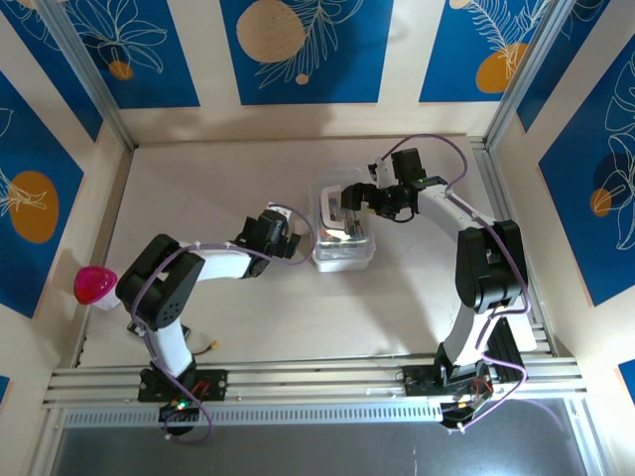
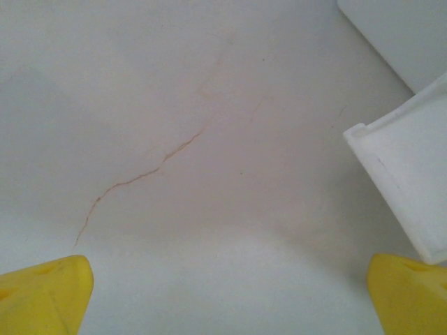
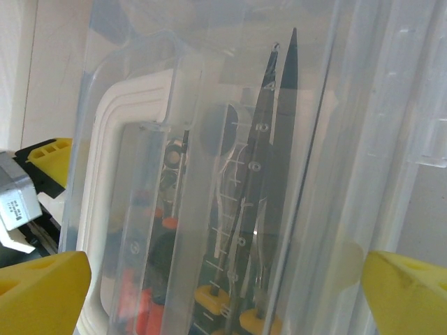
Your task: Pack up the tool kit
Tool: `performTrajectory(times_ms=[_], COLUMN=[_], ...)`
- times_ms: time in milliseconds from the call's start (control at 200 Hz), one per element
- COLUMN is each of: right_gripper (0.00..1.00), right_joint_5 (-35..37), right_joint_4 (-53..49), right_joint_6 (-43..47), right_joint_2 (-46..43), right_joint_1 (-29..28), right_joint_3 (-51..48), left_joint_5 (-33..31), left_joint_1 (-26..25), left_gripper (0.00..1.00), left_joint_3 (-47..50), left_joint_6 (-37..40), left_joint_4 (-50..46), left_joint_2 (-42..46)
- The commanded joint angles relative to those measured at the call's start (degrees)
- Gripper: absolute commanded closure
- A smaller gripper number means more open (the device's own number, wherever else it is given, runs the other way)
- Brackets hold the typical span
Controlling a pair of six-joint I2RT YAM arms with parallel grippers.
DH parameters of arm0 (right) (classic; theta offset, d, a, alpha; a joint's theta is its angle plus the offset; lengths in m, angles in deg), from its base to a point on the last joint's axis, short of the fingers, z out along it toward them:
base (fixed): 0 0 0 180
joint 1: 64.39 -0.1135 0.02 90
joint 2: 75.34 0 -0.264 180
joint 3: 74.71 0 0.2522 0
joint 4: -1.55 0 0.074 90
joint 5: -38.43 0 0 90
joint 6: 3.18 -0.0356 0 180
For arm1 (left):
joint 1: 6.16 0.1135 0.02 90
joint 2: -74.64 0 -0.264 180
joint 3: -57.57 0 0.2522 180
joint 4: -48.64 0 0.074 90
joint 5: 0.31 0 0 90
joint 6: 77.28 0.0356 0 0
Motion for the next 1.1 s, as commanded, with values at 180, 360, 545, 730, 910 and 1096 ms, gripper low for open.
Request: performTrajectory(times_ms=[180, 360, 545, 730, 910, 1096], right_gripper=[0.01, 0.01, 0.01, 0.01, 0.01, 0.01], right_joint_5=[-5.2, -5.4, -5.6, -5.7, -5.9, -6.0], right_joint_4=[-3.5, -3.5, -3.4, -3.3, -3.3, -3.2], right_joint_6=[0.4, 0.5, 0.5, 0.5, 0.5, 0.6], right_joint_2=[1.7, 1.6, 1.7, 1.7, 1.8, 1.7], right_joint_1=[-1.7, -1.6, -1.6, -1.6, -1.7, -1.8], right_joint_3=[-2.1, -2.3, -2.5, -2.6, -2.6, -2.8], left_joint_5=[2.4, 4.4, 5.6, 6.0, 6.6, 6.9], left_joint_1=[0.4, 0.4, 0.4, 0.4, 0.4, 0.4], left_gripper=[0.00, 0.00, 0.00, 0.00, 0.00, 0.00], left_joint_3=[1.2, 1.6, 1.0, 0.8, 0.7, 0.4], left_joint_6=[0.2, 0.1, -0.4, -0.2, 0.0, 0.4], left_joint_4=[3.9, 5.4, 5.4, 5.6, 6.0, 6.2], left_joint_2=[3.9, 3.9, 3.9, 4.5, 4.9, 5.4])
